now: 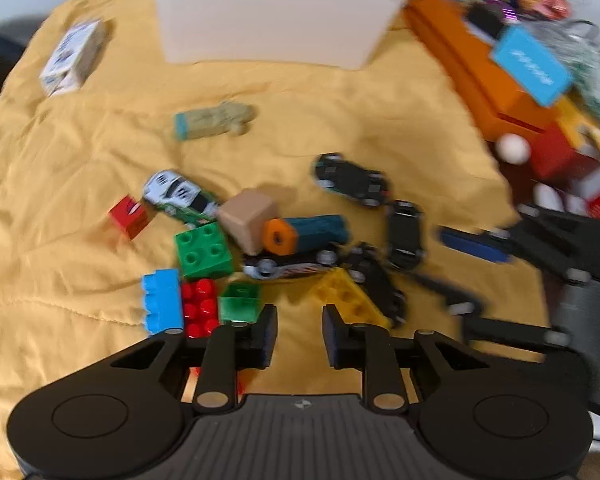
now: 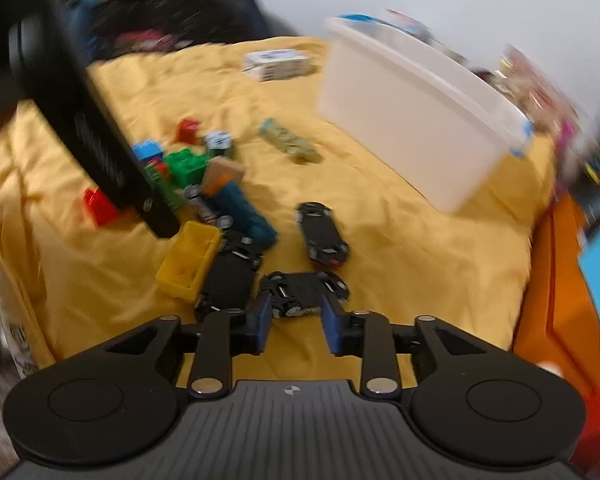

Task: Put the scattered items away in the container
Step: 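Grasp the black toy car with the left gripper while the right gripper grasps another black car, then carry both cars to the clear bin and open both grippers to drop them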

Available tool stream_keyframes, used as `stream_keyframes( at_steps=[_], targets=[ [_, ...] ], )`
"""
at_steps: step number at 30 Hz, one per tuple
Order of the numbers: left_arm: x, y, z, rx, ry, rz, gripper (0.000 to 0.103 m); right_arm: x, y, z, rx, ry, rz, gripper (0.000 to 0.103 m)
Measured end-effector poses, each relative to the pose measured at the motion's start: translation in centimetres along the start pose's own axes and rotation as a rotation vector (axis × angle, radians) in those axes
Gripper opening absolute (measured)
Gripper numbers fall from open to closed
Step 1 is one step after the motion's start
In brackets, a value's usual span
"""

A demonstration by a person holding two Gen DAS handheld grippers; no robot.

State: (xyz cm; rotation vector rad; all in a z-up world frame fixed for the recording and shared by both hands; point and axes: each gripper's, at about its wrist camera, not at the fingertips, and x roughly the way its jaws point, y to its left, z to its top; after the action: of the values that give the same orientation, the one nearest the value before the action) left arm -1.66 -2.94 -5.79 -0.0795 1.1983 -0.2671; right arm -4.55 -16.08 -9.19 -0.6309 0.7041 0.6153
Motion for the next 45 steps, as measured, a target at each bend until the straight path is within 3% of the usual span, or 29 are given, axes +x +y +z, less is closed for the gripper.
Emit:
stream_keyframes(
  at_steps=[1,3,5,6,9,13,17,18,21,23,27,29,31,32,35,37,38,40,42,45],
  targets=[
    [-0.7,-0.3,0.0,0.022,-0.001,-0.022,0.036,0.3,0.3,0.1,-0.031,0.001,-0.006,0.053],
    [-1.4,-1.0,-0.1,0.042,0.018,-0.078,0.043,1.1,0.8,0.4,-0.078,0.009,-0.029,0.053],
    [-1.2,-1.7,-0.2,0.056,0.048,-0.147,0.043,1.9,0.3,0.6,-0.075,0.018,-0.041,0.037],
    [-0.7,-2.5,-0.5,0.079,0.067,-0.173,0.042,2.2,-0.4,0.7,-0.034,0.031,-0.030,0.026],
    [0.9,-4.2,-1.0,0.120,0.106,-0.163,0.042,1.5,-2.9,0.4,0.116,0.034,-0.029,0.020],
    [2.4,-4.7,-0.7,0.050,0.109,-0.228,0.042,-1.1,-6.6,-1.4,0.368,0.000,0.005,0.018],
    [5.1,-4.0,-0.4,-0.076,0.151,-0.145,0.039,-2.9,-9.0,-3.5,0.614,-0.040,0.129,0.017],
    [5.1,-3.4,-0.5,-0.120,0.138,-0.137,0.031,-3.2,-9.3,-4.1,0.668,-0.046,0.156,0.017],
    [4.6,-2.0,-0.4,-0.208,0.092,-0.118,0.030,-3.2,-9.6,-5.5,0.784,-0.052,0.220,0.017],
    [4.6,-2.3,-0.1,-0.202,0.072,-0.109,0.030,-2.8,-9.3,-6.3,0.812,-0.034,0.220,0.017],
    [4.3,-5.1,0.4,-0.063,0.004,-0.033,0.019,-2.5,-7.7,-4.7,0.601,-0.025,0.098,0.020],
    [3.8,-6.6,0.5,0.022,-0.012,0.017,0.018,-2.4,-6.7,-3.4,0.477,-0.049,0.060,0.028],
    [3.4,-7.1,0.6,0.102,-0.016,0.082,0.018,-2.2,-5.4,-2.2,0.337,-0.079,0.033,0.045],
    [3.3,-7.1,0.7,0.132,-0.014,0.114,0.018,-2.0,-4.7,-1.8,0.270,-0.086,0.020,0.046],
    [3.2,-5.8,1.3,0.169,0.001,0.142,0.017,0.0,-3.0,-1.2,0.127,-0.028,-0.001,0.040],
    [2.1,-5.6,1.4,0.202,-0.007,0.165,0.017,1.4,-2.4,-1.5,0.083,0.017,-0.053,0.025],
    [1.7,-5.8,1.4,0.228,-0.018,0.188,0.017,1.7,-2.5,-1.7,0.086,0.023,-0.091,0.024],
    [1.8,-6.4,1.3,0.286,-0.029,0.238,0.017,1.5,-3.5,-2.2,0.176,0.030,-0.104,0.020],
    [2.5,-7.2,1.2,0.314,-0.024,0.243,0.017,0.5,-5.4,-2.9,0.342,0.025,-0.054,0.021],
    [3.5,-9.0,0.4,0.356,-0.015,0.204,0.018,-1.3,-8.9,-5.5,0.717,-0.016,0.157,0.021]
  ],
)
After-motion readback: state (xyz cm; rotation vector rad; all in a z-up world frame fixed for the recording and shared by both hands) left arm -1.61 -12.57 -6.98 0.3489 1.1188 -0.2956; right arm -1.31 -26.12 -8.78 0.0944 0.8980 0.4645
